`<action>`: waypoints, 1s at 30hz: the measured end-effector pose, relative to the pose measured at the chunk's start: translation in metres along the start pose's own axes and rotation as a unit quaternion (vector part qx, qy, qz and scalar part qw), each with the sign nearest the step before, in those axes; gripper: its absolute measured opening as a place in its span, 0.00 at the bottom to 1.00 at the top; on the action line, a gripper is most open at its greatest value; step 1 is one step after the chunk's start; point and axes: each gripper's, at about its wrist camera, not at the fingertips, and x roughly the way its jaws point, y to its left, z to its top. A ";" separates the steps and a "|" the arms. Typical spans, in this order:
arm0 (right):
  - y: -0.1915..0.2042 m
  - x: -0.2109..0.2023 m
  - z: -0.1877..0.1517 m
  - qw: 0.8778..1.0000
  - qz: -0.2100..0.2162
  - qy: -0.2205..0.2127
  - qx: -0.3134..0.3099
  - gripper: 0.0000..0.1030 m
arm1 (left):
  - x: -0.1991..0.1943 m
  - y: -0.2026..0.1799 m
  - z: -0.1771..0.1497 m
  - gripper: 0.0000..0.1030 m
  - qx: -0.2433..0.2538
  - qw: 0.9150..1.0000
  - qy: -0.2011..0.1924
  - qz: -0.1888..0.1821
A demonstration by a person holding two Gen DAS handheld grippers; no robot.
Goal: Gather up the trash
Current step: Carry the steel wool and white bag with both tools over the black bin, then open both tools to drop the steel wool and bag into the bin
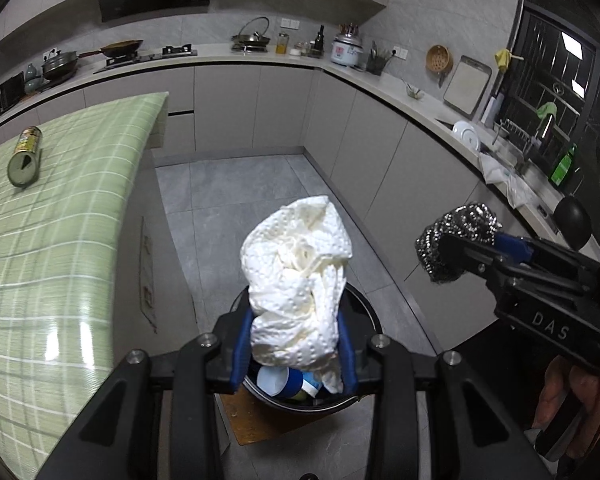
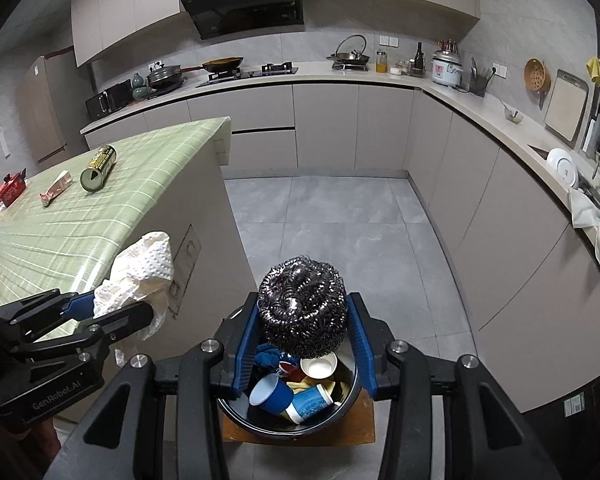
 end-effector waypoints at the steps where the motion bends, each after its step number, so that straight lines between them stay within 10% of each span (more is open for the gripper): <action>1: 0.000 0.002 -0.001 1.000 0.001 0.003 -0.001 0.43 | 0.003 -0.003 0.000 0.36 0.000 1.000 0.001 0.000; 30: -0.008 0.123 -0.018 0.995 0.035 0.086 -0.023 0.43 | 0.092 0.011 -0.042 0.36 -0.031 0.995 0.095 0.018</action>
